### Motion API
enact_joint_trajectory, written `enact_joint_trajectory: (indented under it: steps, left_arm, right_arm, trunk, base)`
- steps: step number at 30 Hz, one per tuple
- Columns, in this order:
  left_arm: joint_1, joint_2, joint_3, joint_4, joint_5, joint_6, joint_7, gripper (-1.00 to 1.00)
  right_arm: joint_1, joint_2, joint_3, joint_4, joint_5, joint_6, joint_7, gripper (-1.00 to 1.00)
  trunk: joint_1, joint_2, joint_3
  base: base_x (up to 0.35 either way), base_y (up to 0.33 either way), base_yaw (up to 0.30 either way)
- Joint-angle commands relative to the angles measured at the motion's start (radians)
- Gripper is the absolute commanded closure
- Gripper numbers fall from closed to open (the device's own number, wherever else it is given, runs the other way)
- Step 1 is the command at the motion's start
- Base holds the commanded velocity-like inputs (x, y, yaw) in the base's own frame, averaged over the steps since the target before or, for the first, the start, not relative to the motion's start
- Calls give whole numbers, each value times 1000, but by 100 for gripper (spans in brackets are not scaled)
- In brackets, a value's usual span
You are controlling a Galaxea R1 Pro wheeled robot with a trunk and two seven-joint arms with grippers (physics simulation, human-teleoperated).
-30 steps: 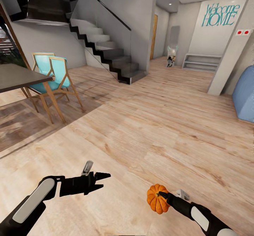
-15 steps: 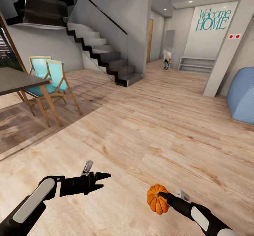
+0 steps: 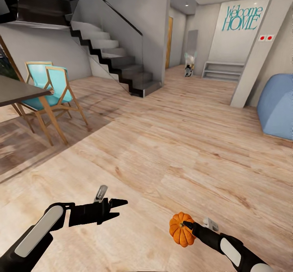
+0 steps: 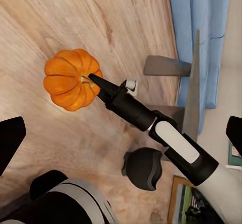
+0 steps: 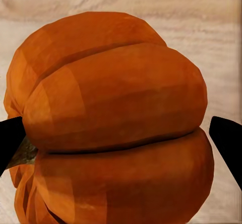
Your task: Place each of the two pumpkins and all three candles from the living room inside a cabinet in the living room (use any cabinet), then make sure every cabinet is closed, and position the cauldron so it is next to a table in the living room.
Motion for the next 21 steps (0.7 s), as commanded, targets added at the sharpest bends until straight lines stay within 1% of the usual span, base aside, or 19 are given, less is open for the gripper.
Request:
enact_joint_trajectory:
  steps: [1, 6, 21]
  left_arm:
    - [-1, 0, -1, 0, 2, 1, 0, -100]
    - [-1, -1, -1, 0, 2, 1, 0, -100]
    - [-1, 0, -1, 0, 1, 1, 0, -100]
  right_arm:
    - [0, -1, 4, -1, -8, 4, -3, 100]
    - [0, -1, 4, -1, -8, 3, -3, 100]
    - [0, -1, 4, -1, -8, 3, -3, 100]
  trunk:
    - [-4, 7, 1]
    - [-23, 42, 11]
    - [-81, 147, 57]
  base:
    - [0, 0, -78]
    - [0, 0, -50]
    - [0, 0, -2]
